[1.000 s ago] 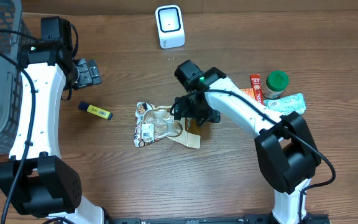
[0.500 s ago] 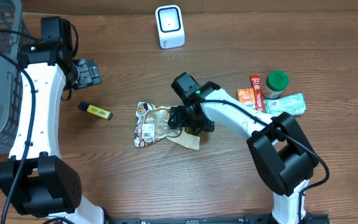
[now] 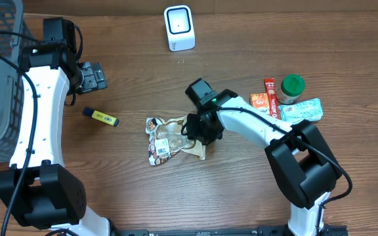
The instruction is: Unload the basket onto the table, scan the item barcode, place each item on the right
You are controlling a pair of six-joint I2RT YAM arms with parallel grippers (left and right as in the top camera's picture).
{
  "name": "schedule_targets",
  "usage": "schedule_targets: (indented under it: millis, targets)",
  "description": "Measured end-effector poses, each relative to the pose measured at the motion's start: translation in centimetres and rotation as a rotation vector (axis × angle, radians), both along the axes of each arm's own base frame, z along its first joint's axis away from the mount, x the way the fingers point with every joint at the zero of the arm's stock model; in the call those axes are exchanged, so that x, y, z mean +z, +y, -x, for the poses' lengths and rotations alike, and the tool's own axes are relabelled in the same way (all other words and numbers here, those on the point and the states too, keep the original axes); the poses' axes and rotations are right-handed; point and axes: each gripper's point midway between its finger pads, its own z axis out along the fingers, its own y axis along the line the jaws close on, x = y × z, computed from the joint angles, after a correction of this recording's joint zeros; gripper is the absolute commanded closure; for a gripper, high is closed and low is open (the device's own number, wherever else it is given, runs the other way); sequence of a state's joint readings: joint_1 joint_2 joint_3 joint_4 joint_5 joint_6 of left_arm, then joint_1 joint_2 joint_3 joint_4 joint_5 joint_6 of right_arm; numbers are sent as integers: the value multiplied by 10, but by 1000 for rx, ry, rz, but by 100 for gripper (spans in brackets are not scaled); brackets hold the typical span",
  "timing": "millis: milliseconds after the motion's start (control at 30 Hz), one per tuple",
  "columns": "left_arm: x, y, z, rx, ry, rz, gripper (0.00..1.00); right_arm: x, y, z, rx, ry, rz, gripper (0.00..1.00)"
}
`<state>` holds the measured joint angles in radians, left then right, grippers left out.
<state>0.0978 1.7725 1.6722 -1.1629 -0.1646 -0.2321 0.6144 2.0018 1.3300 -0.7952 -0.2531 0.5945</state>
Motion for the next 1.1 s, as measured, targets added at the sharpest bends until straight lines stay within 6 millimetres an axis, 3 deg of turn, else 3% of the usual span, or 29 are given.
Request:
schedule_targets:
  millis: [167,300,433,500,600,733,900,1100]
  targets:
    - [0,0,0,0,0,0,0,10,-8,-10,6,19,-87,73]
    - [0,0,0,0,0,0,0,29,-11,-17,50,-13,-168,84]
    - [0,0,0,0,0,0,0,52,-8,-21,101,-68,-236,89]
    - [0,0,0,0,0,0,0,55,-7,-22,117,-79,-248,89]
    - [0,0,0,0,0,0,0,56,-9,-24,122,-82,-258,96]
    - [0,0,0,0,0,0,0,63,-4,-31,128,-104,-328,96]
    - [0,0,0,0,0,0,0,91,14,-41,178,-139,-540,96]
    - [0,0,0,0,0,0,0,128,11,-55,180,-153,-681,96]
